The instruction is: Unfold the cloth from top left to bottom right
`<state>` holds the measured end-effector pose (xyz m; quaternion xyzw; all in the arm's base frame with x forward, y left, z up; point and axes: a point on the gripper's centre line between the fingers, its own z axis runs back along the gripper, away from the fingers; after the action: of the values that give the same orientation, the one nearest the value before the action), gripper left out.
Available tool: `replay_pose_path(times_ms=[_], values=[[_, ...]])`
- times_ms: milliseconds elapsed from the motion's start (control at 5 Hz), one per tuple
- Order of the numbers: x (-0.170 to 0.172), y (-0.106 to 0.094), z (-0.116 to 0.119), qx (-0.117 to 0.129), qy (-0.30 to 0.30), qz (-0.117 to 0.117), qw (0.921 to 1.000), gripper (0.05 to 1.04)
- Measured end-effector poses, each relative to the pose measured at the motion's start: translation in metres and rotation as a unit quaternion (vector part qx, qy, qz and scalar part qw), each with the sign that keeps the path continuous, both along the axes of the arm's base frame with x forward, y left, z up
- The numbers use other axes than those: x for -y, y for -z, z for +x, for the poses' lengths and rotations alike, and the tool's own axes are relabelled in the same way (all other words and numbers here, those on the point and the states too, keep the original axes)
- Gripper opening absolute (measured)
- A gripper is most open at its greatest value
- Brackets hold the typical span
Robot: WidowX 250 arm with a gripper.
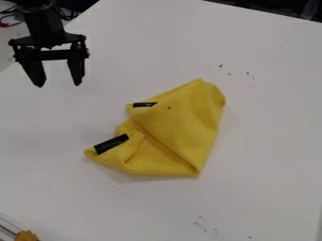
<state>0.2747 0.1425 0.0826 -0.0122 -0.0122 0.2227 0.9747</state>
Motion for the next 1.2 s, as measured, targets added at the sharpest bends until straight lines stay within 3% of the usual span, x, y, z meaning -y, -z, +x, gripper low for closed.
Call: replay_pose_path(times_ms=[200,600,800,1000,1200], values=[[0.002,0.01,-0.001,-0.014,-0.002,-0.008,0.9999,0.999],[0.044,0.013,0.02,-0.035,-0.005,-0.006,0.9993,0.999],[0.061,0.019,0.034,-0.03,-0.041,-0.003,0.9987,0.999],[0.082,0.028,0.052,-0.058,-0.079,0.001,0.9952,0.999],[0.088,0.041,0.06,-0.083,-0.147,-0.011,0.9856,0.999]])
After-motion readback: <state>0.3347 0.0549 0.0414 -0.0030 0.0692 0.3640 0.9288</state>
